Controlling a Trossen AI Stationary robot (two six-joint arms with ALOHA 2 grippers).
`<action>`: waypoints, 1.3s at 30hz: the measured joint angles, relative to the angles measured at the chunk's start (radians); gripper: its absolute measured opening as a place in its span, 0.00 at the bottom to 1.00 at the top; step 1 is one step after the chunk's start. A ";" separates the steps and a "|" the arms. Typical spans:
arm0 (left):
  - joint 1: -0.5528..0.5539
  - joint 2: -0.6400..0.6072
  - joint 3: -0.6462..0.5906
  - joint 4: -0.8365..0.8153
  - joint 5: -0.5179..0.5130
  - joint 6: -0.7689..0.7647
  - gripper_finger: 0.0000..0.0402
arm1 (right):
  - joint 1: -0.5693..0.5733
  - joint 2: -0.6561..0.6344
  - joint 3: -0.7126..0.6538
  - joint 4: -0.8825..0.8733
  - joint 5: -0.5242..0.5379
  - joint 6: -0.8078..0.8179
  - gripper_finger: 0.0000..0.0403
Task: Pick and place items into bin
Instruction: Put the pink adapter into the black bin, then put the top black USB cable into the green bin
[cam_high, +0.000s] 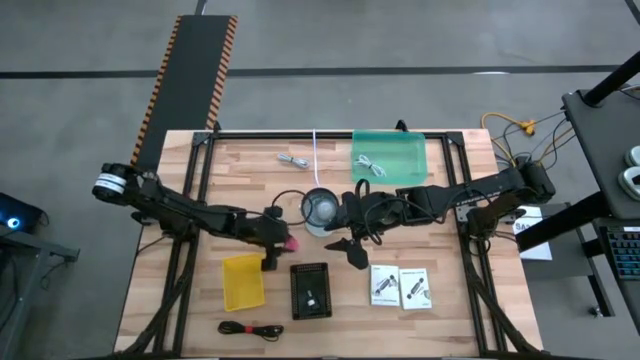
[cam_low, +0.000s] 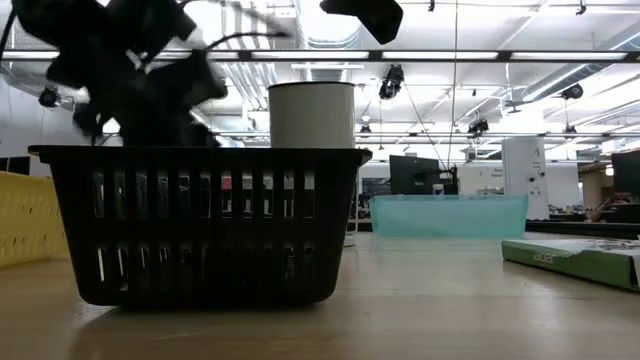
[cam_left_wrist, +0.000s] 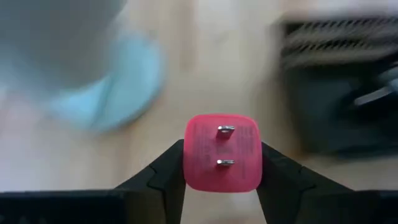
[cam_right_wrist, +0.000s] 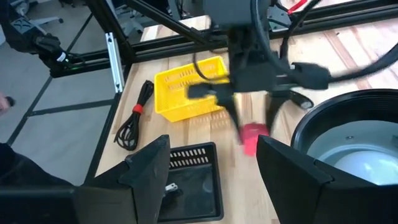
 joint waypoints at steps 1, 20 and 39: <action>-0.003 -0.005 0.020 0.005 0.058 0.002 0.34 | 0.000 0.000 0.001 0.000 0.000 0.000 0.56; -0.081 0.094 0.190 0.013 0.273 0.053 0.34 | 0.001 0.000 0.002 -0.007 -0.001 -0.033 0.56; -0.054 0.026 0.190 -0.114 0.207 -0.030 0.63 | 0.000 0.000 0.002 -0.023 -0.001 -0.035 0.56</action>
